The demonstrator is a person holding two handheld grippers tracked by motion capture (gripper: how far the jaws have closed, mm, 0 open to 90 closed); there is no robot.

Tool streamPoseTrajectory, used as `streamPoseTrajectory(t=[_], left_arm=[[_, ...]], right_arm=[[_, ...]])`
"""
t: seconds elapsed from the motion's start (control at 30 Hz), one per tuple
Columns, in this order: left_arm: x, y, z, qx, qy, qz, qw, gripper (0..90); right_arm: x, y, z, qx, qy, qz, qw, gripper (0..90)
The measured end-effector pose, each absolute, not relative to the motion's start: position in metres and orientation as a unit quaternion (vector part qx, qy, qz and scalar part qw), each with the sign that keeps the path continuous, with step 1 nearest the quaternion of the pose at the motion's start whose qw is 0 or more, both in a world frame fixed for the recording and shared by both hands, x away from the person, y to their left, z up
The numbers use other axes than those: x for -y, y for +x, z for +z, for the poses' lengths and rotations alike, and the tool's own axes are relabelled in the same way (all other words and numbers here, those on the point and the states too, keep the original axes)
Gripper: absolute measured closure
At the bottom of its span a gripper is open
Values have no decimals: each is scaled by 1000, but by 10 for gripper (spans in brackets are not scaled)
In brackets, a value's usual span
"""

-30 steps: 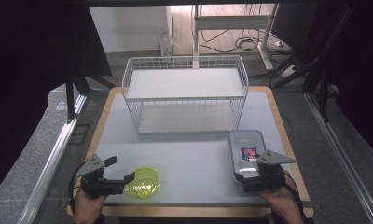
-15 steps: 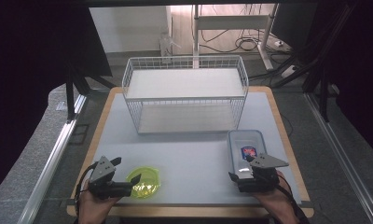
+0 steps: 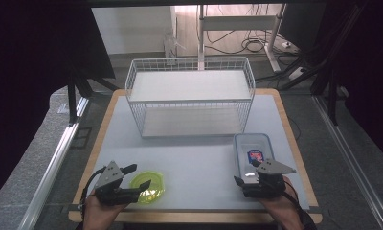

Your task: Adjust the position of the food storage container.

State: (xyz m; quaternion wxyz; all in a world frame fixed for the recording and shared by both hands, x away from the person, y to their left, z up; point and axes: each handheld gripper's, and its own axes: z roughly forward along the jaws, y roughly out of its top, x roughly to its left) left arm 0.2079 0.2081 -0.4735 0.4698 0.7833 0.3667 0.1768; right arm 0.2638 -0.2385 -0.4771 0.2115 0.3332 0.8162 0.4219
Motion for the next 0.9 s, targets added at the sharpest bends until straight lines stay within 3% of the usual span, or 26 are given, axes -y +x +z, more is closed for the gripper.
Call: streamPoseTrajectory(t=[0.47, 0.77, 0.9], left_arm=[[-185, 205, -473, -354, 803, 118, 465, 577], [-166, 198, -473, -328, 819, 114, 457, 892], [-161, 194, -474, -326, 823, 111, 452, 898]], right_arm=[[241, 264, -478, -811, 333, 427, 223, 153], [243, 264, -477, -806, 333, 432, 231, 153], [244, 264, -477, -805, 333, 433, 232, 152]])
